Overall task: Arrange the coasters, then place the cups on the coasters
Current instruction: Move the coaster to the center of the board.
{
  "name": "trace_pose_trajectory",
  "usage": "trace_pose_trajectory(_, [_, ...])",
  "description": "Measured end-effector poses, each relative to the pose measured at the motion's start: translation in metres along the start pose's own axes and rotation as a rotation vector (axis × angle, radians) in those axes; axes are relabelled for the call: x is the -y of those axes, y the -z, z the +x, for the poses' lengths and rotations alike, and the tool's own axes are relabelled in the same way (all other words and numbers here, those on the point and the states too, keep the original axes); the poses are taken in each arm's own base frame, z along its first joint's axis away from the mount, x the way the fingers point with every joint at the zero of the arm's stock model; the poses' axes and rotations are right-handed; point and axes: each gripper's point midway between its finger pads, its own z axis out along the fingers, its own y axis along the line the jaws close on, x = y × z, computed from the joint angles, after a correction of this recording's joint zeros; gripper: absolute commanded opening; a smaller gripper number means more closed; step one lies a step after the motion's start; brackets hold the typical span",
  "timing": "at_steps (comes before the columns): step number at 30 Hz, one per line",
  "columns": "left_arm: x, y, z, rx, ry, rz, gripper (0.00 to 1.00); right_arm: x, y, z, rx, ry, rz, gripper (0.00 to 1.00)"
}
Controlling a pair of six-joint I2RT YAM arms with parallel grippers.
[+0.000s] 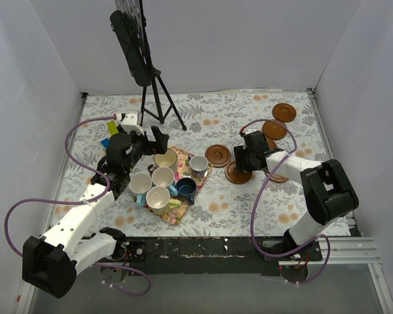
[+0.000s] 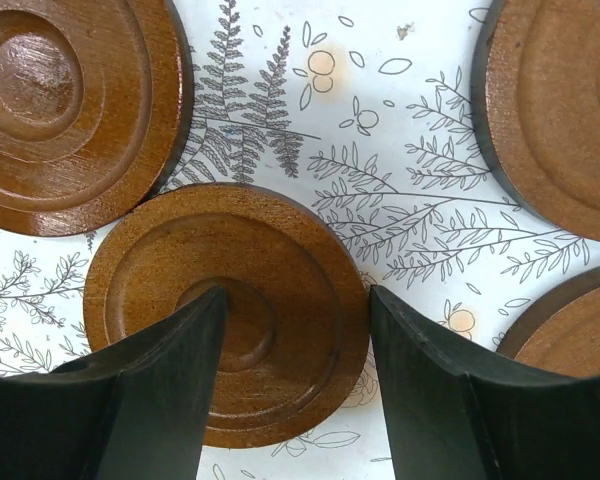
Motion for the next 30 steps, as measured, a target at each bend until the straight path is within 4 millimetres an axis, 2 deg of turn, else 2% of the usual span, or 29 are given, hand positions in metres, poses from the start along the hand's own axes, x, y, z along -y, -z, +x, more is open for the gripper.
trace_pose_trajectory(5, [0.000, 0.000, 0.000, 0.000, 0.000, -0.001, 0.98, -0.001, -0.001, -0.002, 0.009, 0.001, 0.023, 0.54])
trace_pose_trajectory(11, [0.000, 0.000, 0.000, 0.000, 0.000, 0.000, 0.98, 0.006, 0.001, -0.002, 0.012, -0.027, 0.071, 0.49])
trace_pose_trajectory(15, [0.000, 0.000, 0.000, 0.000, 0.000, 0.000, 0.98, 0.018, 0.004, 0.001, 0.008, -0.055, 0.105, 0.47])
trace_pose_trajectory(22, [0.000, 0.000, 0.000, 0.000, 0.000, 0.000, 0.98, 0.052, 0.015, 0.007, 0.011, -0.123, 0.175, 0.47])
trace_pose_trajectory(30, [0.000, 0.000, 0.000, 0.000, 0.000, 0.000, 0.98, 0.059, 0.016, 0.008, 0.009, -0.140, 0.188, 0.46])
